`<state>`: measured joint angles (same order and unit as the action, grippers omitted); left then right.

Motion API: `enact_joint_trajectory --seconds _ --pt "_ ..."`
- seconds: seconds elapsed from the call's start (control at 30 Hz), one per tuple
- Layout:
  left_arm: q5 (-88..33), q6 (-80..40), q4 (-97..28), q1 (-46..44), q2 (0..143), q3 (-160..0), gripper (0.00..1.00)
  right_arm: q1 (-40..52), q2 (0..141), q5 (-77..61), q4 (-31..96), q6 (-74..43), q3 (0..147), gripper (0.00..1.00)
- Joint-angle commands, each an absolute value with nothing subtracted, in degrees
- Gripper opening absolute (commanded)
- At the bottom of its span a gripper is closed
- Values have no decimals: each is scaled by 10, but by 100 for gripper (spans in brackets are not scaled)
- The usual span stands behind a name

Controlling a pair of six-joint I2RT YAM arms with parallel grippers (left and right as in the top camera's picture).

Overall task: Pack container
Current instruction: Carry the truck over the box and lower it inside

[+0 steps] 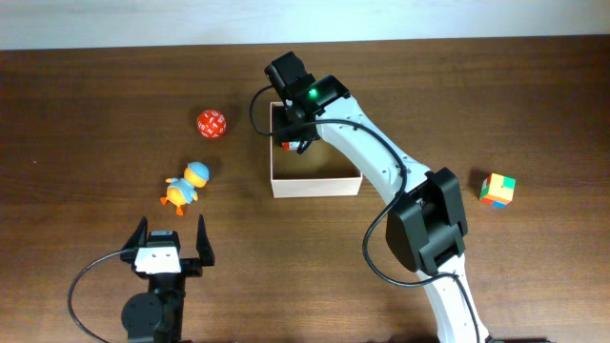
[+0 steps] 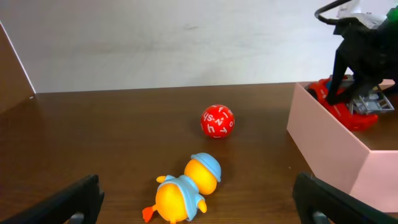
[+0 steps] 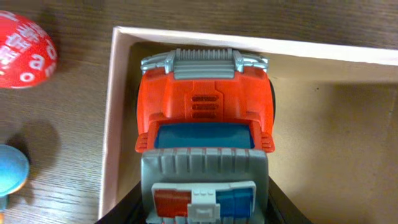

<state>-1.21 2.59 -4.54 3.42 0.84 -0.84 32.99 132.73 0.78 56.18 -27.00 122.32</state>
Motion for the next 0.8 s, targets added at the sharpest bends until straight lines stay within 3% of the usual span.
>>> enact_joint_trajectory --seconds 0.0,0.03,0.07,0.2,0.77 --pt "-11 35 -46 37 4 -5 99 330 1326 2 554 -275 1220 39" --pt "-11 35 -46 37 4 -5 99 330 1326 2 554 -275 1220 50" --pt "-11 35 -46 37 4 -5 99 330 1326 2 554 -275 1220 54" --pt "-11 35 -46 37 4 -5 99 330 1326 2 554 -275 1220 58" --pt "-11 35 -46 37 4 -5 99 302 1312 2 599 -214 1254 59"
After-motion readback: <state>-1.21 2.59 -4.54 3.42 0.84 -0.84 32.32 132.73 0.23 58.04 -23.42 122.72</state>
